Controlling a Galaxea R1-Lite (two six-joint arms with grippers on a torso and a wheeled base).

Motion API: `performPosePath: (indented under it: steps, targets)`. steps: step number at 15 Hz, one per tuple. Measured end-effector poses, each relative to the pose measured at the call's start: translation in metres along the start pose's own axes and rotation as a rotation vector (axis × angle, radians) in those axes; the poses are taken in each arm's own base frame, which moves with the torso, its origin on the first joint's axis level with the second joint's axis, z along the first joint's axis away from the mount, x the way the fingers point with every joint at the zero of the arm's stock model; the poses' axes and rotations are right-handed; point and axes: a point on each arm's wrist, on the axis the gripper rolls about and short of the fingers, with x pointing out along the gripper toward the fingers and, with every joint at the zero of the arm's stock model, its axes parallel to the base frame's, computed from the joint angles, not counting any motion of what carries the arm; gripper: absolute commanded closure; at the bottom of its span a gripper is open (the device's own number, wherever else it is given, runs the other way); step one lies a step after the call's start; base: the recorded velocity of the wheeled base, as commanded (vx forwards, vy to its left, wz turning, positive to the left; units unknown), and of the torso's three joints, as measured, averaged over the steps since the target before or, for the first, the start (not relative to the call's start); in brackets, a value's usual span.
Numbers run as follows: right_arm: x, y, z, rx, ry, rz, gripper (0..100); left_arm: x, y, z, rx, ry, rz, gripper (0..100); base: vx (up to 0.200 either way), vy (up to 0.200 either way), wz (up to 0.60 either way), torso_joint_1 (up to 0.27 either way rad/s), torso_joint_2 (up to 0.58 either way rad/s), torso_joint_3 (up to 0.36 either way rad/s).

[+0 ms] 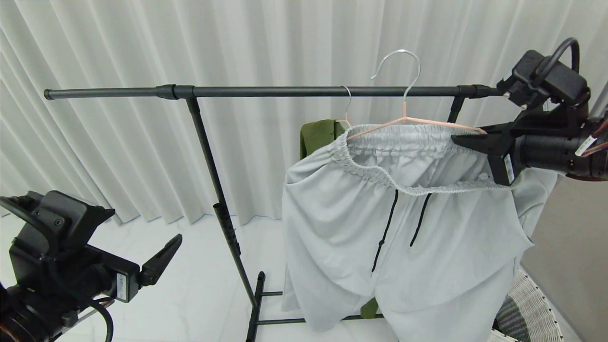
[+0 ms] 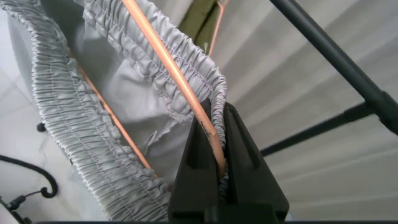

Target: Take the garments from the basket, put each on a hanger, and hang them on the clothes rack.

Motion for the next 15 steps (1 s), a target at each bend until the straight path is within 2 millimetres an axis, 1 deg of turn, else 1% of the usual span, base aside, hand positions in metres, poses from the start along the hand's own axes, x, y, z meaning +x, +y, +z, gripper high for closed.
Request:
performPosePath:
  steps: [3, 5, 7, 9, 11, 14, 15]
  targets:
    - [-0.006, 0.002, -0.008, 0.058, 0.092, -0.068, 100, 0.001, 0.004, -0.002, -0.004, 0.013, 0.024, 0, 0.0, 0.0, 0.0, 0.0, 0.0, 0.0]
    - [-0.016, 0.004, -0.017, 0.092, 0.172, -0.149, 100, 0.001, 0.005, -0.002, -0.006, 0.018, 0.033, 0, 0.0, 0.0, 0.0, 0.0, 0.0, 0.0]
    - [-0.029, 0.005, -0.026, 0.099, 0.228, -0.192, 100, 0.002, 0.005, -0.003, -0.002, 0.022, 0.035, 0, 0.0, 0.0, 0.0, 0.0, 0.0, 0.0]
    - [-0.05, 0.005, -0.041, 0.109, 0.302, -0.253, 100, 0.004, 0.006, -0.004, -0.001, 0.034, 0.039, 0, 0.0, 0.0, 0.0, 0.0, 0.0, 0.0]
    - [-0.075, 0.004, -0.056, 0.128, 0.377, -0.325, 100, 0.006, 0.006, -0.005, 0.002, 0.042, 0.036, 0, 0.0, 0.0, 0.0, 0.0, 0.0, 0.0]
    - [-0.114, 0.004, -0.072, 0.172, 0.472, -0.432, 100, 0.007, 0.005, -0.005, 0.023, 0.046, 0.031, 0, 0.0, 0.0, 0.0, 0.0, 0.0, 0.0]
    - [-0.124, 0.004, -0.076, 0.186, 0.489, -0.47, 100, 0.008, 0.005, -0.006, 0.024, 0.05, 0.03, 0, 0.0, 0.0, 0.0, 0.0, 0.0, 0.0]
